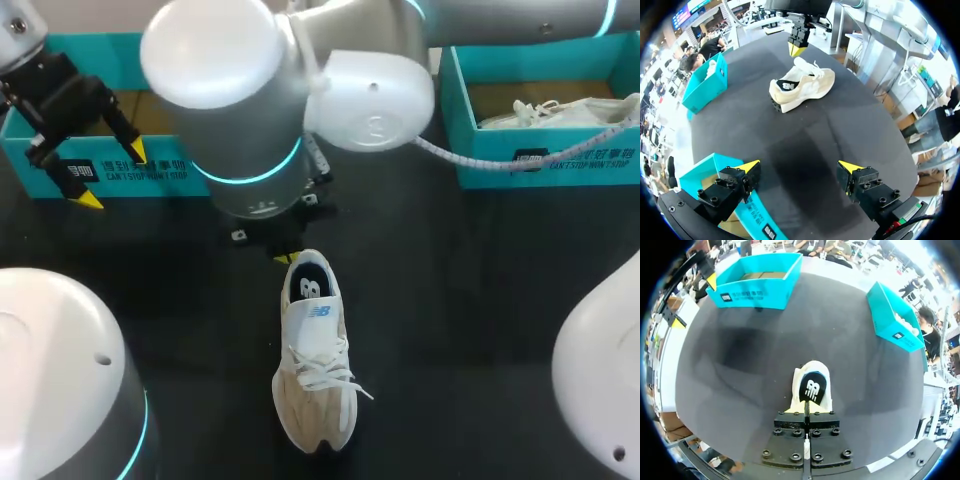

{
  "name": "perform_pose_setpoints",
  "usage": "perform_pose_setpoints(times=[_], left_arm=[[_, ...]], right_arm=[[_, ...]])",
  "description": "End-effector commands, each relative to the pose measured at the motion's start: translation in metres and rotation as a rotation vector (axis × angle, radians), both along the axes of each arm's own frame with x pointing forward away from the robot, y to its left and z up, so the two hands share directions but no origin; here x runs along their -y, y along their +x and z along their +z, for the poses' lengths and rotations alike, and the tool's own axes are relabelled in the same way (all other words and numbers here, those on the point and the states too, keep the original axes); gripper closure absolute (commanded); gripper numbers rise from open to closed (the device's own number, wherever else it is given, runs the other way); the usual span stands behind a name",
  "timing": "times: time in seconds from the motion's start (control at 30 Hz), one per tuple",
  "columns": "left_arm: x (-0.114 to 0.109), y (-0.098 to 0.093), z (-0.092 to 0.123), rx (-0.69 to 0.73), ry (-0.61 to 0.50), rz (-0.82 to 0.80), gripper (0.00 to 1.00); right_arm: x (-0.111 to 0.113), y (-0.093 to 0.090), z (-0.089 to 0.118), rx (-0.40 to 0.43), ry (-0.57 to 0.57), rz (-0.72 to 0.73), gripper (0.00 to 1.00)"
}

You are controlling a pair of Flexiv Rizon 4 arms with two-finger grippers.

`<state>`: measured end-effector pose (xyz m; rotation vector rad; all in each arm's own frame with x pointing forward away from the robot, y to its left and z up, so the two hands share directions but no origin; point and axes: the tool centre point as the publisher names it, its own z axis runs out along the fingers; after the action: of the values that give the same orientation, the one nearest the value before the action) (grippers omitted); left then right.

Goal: Take the shoe out of the shoebox, open the shoe tongue, remove and reinsert the insole, then place the shoe into the shoebox

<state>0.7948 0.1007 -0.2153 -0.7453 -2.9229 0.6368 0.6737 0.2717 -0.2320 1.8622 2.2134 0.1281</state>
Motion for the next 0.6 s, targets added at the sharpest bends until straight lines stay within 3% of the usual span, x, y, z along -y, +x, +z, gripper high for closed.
perform_pose_setpoints(times=[0.03, 0.13, 0.4, 0.5, 0.6], left_arm=[[-0.001, -0.001, 0.0, 0.001, 0.001, 0.0, 0.0], [-0.001, -0.001, 0.0, 0.001, 0.001, 0.0, 0.0], [-0.001, -0.001, 0.0, 0.001, 0.001, 0.0, 0.0], [-0.001, -0.001, 0.0, 0.001, 0.001, 0.0, 0.0], [-0.001, -0.001, 0.0, 0.001, 0.001, 0.0, 0.0]], right_arm=[[-0.009, -0.01, -0.005, 0.041, -0.062, -0.069, 1.0], [-0.009, -0.01, -0.005, 0.041, -0.062, -0.069, 1.0], [-0.012, -0.005, -0.038, 0.132, -0.119, -0.097, 1.0], [-0.01, -0.008, -0.051, 0.146, -0.174, -0.181, 1.0], [-0.01, -0.008, -0.051, 0.146, -0.174, -0.181, 1.0]])
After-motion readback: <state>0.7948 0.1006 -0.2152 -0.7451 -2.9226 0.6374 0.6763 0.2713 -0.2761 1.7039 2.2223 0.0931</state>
